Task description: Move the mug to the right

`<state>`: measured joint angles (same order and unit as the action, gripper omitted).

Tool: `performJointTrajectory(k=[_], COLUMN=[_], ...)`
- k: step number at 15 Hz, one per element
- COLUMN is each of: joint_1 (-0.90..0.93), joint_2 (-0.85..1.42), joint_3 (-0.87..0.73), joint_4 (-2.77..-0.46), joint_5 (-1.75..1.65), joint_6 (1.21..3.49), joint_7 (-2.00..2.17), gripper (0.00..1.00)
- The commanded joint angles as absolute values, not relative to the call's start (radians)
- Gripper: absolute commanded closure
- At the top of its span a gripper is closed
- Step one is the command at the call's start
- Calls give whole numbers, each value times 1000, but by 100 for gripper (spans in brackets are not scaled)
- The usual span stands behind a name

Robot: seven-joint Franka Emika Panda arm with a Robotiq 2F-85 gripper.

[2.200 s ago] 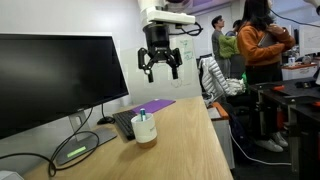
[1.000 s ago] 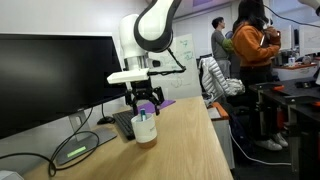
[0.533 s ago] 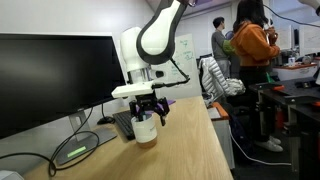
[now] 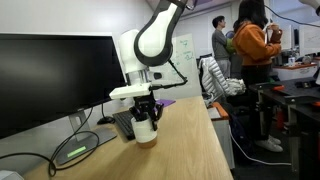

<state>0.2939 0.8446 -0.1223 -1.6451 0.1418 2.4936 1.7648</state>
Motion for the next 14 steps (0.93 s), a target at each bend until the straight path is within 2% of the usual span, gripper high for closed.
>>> performJointTrajectory(k=[1, 2, 3, 9, 14], joint_1=[279, 278, 275, 261, 237], joint_2=[834, 834, 831, 781, 646], joint_3=[-110, -110, -108, -88, -84], joint_4=[-1640, -1641, -1644, -1698, -1849], joint_5=[151, 152, 154, 174, 203], joint_6=[2464, 2463, 2462, 2499, 2548], joint_7=[1773, 1773, 1772, 1750, 1726], gripper=[95, 99, 100, 97, 97])
